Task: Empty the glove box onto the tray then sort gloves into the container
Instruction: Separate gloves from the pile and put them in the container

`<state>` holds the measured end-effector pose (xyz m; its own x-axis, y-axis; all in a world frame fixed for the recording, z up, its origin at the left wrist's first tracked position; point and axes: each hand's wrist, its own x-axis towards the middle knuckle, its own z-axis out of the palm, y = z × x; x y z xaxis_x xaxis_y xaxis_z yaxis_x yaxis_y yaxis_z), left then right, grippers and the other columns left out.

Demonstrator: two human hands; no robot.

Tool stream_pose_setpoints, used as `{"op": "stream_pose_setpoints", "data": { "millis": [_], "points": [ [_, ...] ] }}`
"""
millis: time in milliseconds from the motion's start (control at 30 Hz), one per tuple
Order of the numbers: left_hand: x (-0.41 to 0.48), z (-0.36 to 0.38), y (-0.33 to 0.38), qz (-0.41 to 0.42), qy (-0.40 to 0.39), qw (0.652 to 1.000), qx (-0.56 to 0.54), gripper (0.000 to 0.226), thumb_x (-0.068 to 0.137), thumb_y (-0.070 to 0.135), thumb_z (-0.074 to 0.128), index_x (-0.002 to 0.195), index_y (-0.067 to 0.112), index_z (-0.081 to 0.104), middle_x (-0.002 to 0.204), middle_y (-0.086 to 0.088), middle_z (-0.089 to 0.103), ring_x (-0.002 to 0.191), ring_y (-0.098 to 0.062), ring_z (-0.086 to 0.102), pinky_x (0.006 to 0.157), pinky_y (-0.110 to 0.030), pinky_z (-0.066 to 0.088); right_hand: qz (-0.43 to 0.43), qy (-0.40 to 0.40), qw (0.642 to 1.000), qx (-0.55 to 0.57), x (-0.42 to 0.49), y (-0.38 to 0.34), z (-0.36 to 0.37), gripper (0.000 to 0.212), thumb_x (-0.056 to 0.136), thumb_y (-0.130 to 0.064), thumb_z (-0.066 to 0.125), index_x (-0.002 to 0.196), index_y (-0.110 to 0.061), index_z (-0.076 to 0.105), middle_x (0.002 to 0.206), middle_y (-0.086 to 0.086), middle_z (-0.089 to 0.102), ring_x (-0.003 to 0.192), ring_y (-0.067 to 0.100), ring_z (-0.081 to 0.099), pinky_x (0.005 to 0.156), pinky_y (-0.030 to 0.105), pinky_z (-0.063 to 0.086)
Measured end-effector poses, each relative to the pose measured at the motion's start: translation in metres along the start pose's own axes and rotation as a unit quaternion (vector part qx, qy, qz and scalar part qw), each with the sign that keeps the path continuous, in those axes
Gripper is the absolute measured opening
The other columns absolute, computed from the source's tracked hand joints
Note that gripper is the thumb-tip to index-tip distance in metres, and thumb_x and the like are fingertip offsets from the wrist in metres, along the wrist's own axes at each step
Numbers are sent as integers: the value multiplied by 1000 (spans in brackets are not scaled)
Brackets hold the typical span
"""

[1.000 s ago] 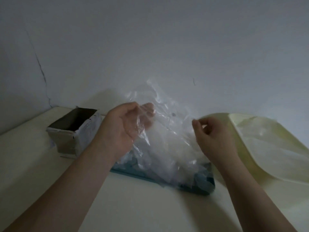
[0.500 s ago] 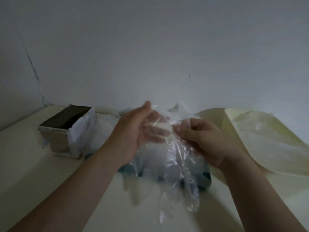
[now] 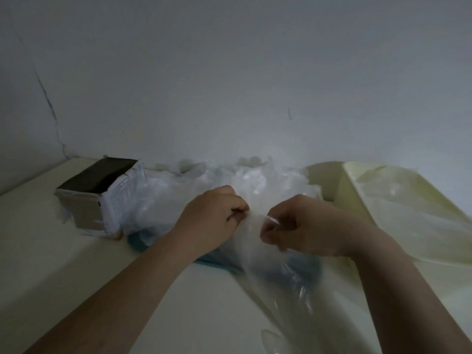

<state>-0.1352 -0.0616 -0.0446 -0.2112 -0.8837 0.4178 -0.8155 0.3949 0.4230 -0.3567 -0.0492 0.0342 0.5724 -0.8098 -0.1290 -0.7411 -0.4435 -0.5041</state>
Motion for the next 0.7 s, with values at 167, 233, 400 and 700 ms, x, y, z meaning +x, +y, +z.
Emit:
{"op": "stream_pose_setpoints", "data": {
  "millis": [167,233,400,700],
  "points": [
    [3,-14,4,5,78,997,-12,6,92,36,69,88,32,71,93,16,60,81,-6,54,72,-26,47,-45,11,999,9,-4,2,-6,11,91,-30,73,82,-24,75,74,-4,72,73,21,69,74,41,60],
    [6,-27,6,-7,125,991,-58,8,86,35,70,81,30,68,92,16,63,87,-7,56,75,-25,45,-83,40,996,1,-7,3,-10,10,91,-32,74,86,-25,77,81,-8,72,75,11,67,80,39,57],
    [8,-59,8,-167,34,890,-423,36,84,23,71,99,-9,68,96,-33,65,89,-41,68,82,-36,57,-139,172,974,55,-11,1,-14,19,85,-51,70,93,-38,81,139,-19,60,132,-2,52,110,40,47],
    [-5,-60,24,-170,-162,748,-620,12,83,7,67,86,7,79,84,-11,73,76,-20,70,69,-28,58,-228,149,950,151,-9,-4,-6,11,85,-26,81,90,-16,83,121,1,73,119,17,67,100,44,50]
  ]
}}
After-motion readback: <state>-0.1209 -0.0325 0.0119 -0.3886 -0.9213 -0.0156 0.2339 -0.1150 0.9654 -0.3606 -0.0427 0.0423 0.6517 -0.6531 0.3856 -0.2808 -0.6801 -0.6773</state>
